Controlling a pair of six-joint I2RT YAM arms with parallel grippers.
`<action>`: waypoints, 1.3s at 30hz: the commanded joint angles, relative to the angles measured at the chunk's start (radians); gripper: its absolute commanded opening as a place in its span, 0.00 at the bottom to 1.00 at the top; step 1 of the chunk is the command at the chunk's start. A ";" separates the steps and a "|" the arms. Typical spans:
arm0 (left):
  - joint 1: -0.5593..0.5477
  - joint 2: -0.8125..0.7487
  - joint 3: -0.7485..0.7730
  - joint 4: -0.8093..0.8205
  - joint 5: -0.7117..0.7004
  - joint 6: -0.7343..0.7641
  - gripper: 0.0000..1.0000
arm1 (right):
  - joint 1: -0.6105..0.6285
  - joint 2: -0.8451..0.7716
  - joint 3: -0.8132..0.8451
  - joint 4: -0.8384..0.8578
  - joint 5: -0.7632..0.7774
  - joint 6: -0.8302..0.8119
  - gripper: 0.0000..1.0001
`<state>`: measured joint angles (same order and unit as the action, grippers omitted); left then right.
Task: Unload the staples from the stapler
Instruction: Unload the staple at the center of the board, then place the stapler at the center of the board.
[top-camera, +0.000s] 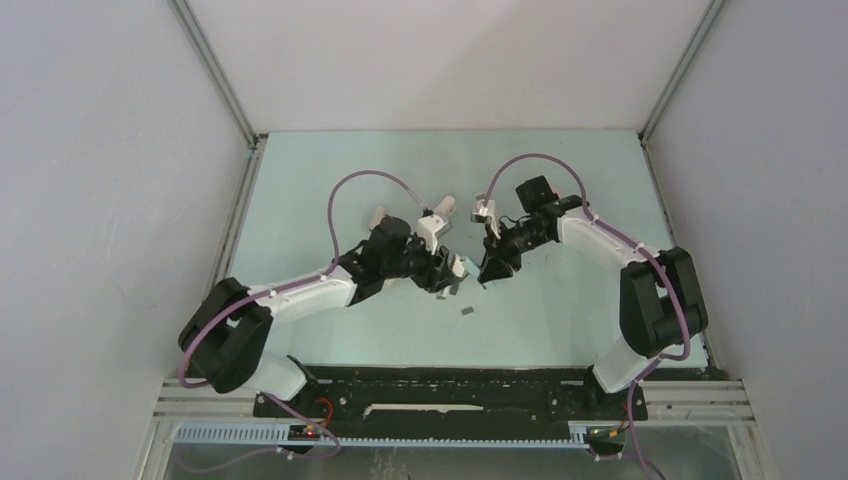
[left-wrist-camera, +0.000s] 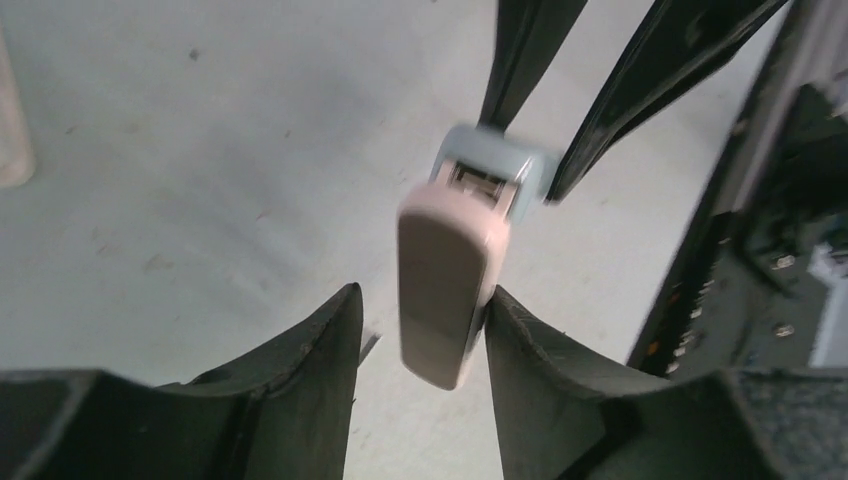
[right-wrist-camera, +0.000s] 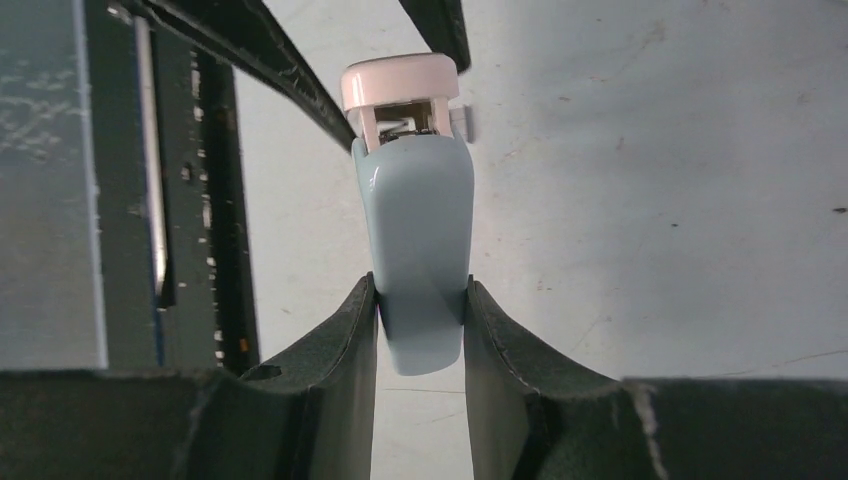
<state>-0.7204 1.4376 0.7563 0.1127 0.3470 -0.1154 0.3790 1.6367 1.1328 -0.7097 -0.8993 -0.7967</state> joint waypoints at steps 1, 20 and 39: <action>0.016 -0.024 0.001 0.243 0.092 -0.182 0.55 | -0.012 -0.047 0.031 -0.104 -0.159 0.041 0.00; 0.138 -0.525 -0.037 0.081 -0.182 -0.230 1.00 | -0.262 -0.145 0.047 -0.029 -0.143 0.238 0.00; 0.282 -0.636 0.031 -0.231 -0.389 0.062 1.00 | -0.628 -0.146 0.152 0.072 0.599 0.498 0.00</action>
<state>-0.4461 0.8265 0.8566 -0.1204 0.0822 -0.1535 -0.2554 1.4082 1.1641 -0.6315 -0.4583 -0.3492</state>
